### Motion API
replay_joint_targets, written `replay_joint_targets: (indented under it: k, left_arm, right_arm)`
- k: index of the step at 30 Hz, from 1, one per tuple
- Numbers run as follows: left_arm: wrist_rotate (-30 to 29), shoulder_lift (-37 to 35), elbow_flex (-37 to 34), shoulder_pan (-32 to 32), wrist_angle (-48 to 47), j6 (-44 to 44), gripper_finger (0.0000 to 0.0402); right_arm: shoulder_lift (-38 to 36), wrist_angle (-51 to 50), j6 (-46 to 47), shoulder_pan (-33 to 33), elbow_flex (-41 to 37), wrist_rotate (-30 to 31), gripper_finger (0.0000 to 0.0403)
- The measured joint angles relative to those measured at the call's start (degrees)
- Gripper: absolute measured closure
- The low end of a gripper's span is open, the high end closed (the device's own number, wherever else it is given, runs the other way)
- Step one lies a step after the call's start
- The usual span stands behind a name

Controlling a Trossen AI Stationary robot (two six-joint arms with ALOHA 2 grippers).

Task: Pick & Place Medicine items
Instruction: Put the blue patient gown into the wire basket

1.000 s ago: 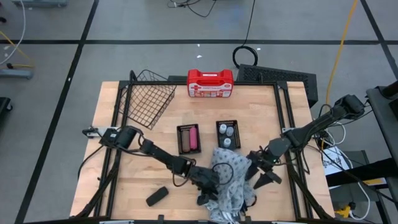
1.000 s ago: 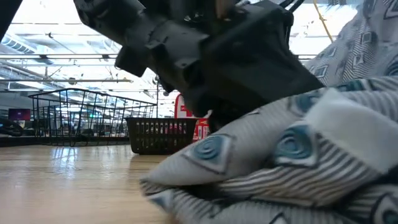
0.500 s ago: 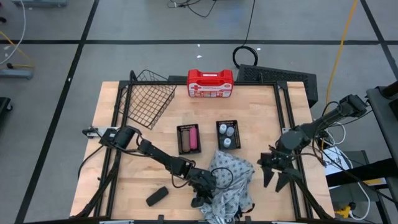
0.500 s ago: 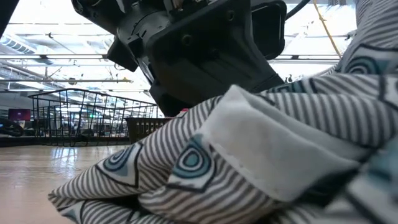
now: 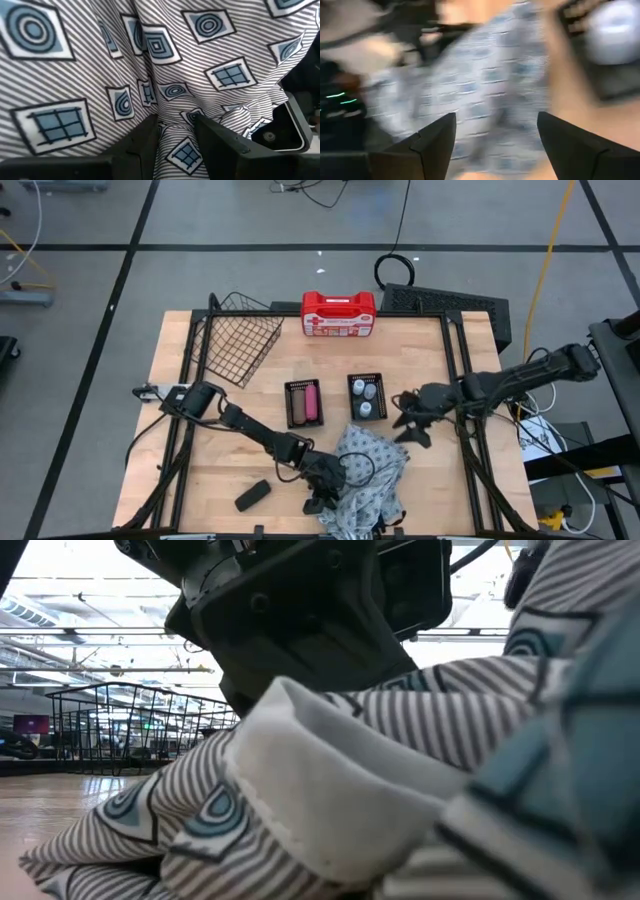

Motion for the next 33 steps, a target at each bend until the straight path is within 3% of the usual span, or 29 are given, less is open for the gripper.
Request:
replay_joint_targets:
  k: [3, 7, 12, 17, 20, 26, 33]
  left_arm:
    - [-0.6, 0.0, 0.0, -0.1, 0.0, 0.5, 0.0257]
    - [-2.0, 0.0, 0.0, -0.4, -0.3, 1.8, 0.0257]
    - [-2.6, 0.0, 0.0, -0.6, -0.6, 2.8, 0.0257]
    - [-2.7, 0.0, 0.0, -0.6, -0.4, 3.2, 0.0257]
    - [-2.9, 0.0, 0.0, -0.6, -0.2, 3.8, 0.0257]
    - [-2.9, 0.0, 0.0, -0.6, 0.0, 3.7, 0.0257]
    - [-3.0, 0.0, -0.1, -0.5, 0.4, 3.5, 0.0257]
  right_arm:
    - [1.2, -1.9, -3.0, -1.6, -1.0, 5.0, 0.0139]
    - [3.3, 1.8, 1.4, -4.0, -5.2, 1.9, 0.0152]
    - [7.5, 25.9, 15.8, -4.9, -15.2, -10.4, 0.0157]
    - [13.6, 49.8, 26.9, -4.9, -25.1, -11.4, 0.0136]
    - [16.8, 59.5, 29.1, -4.9, -26.7, -11.3, 0.0113]
    - [21.7, 60.2, 24.9, -3.4, -21.5, -11.5, 0.0071]
    - [28.5, 51.1, 18.9, -1.0, -13.2, -12.3, 0.0063]
